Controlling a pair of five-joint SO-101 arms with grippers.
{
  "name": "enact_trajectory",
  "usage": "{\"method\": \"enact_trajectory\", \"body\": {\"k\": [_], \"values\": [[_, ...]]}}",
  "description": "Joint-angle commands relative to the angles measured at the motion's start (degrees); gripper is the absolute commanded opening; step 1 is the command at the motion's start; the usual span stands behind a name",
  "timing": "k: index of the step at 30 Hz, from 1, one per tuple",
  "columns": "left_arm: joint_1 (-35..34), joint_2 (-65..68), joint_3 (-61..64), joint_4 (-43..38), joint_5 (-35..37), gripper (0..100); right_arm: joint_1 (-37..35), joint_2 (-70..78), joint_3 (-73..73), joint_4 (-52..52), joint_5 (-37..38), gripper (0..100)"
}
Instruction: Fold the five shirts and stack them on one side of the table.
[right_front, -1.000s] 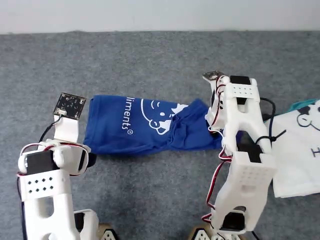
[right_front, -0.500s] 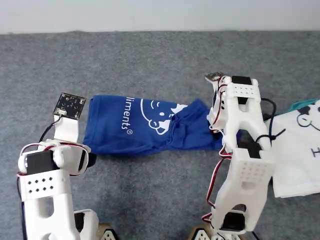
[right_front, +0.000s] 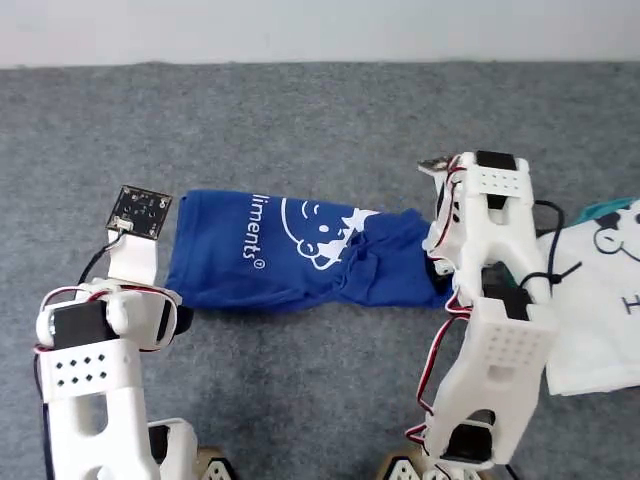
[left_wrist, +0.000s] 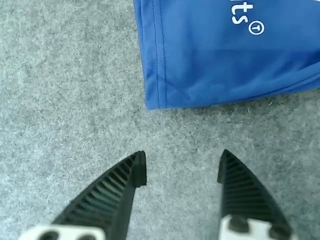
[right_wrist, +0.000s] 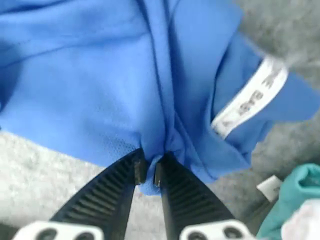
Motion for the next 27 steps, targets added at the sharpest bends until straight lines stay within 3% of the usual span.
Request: {"method": "enact_trajectory", "body": {"k": [1, 15, 27], "values": [[0.0, -1.1, -0.1, -0.4, -0.3, 23, 1.0, -3.8, 1.0, 2.2, 1.5, 1.1], [0.0, -1.1, -0.1, -0.4, -0.3, 23, 0.9, -4.7, 10.2, 2.4, 3.3, 1.1], [0.0, -1.1, -0.1, -0.4, -0.3, 23, -0.2, -21.5, 27.8, -3.2, 5.3, 1.1]]}}
